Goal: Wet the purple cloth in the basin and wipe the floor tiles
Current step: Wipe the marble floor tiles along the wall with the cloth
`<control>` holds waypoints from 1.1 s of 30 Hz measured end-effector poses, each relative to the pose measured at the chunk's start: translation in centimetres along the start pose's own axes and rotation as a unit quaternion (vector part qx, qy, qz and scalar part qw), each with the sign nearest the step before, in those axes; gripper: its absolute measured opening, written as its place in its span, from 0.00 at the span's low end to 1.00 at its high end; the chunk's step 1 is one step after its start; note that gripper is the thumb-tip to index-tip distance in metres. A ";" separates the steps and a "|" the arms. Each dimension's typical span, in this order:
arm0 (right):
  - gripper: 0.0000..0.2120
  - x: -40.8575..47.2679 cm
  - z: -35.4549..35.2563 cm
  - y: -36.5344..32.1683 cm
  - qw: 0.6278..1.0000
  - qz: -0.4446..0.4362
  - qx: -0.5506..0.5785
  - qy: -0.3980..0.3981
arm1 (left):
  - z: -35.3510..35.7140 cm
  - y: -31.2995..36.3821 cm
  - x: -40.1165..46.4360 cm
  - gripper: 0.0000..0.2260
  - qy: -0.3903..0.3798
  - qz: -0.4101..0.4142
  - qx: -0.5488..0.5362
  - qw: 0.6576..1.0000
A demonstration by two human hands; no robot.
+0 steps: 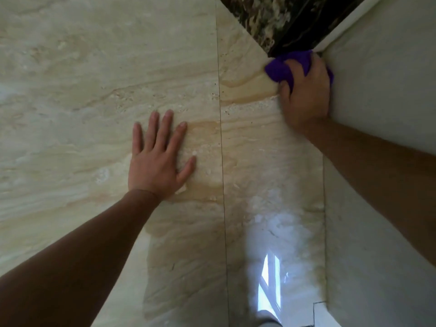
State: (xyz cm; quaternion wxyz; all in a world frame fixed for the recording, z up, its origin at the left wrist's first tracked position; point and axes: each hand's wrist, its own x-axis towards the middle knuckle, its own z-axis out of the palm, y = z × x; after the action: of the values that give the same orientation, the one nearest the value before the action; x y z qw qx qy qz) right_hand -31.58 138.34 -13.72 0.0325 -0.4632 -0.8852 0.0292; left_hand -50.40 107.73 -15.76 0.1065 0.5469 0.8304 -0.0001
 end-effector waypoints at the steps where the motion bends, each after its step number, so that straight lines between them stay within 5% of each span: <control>1: 0.24 0.3 -0.1 -0.3 1.000 0.014 -0.007 -0.004 | 0.0 0.0 0.1 0.35 0.003 0.000 -0.003 1.000; 11: 0.30 -5.1 -3.9 -0.7 0.977 0.044 -0.079 -0.192 | -0.8 0.5 -0.2 0.35 -0.006 -0.005 -0.037 0.999; 22: 0.28 -20.0 -5.8 -1.6 0.970 0.110 -0.074 -0.203 | -1.3 0.8 -0.6 0.35 -0.023 -0.006 -0.048 0.999; 28: 0.24 -20.7 -8.3 -0.2 0.946 0.172 0.038 -0.271 | -6.7 3.7 0.2 0.34 -0.126 -0.073 -0.071 0.987; 30: 0.21 -20.4 -11.2 -1.1 0.942 0.177 0.107 -0.264 | -10.3 7.2 -0.7 0.31 -0.146 -0.147 -0.224 0.952; 33: 0.24 -22.2 -19.1 -4.9 0.943 0.111 0.194 -0.247 | -18.2 13.3 -4.1 0.30 -0.245 -0.271 -0.519 0.773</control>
State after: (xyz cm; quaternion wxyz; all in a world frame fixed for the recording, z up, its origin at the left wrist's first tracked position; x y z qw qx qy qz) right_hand -21.38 117.72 5.06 -0.1010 -0.5215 -0.7856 0.3173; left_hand -40.03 111.49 4.26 0.5697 0.1421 0.7639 0.2678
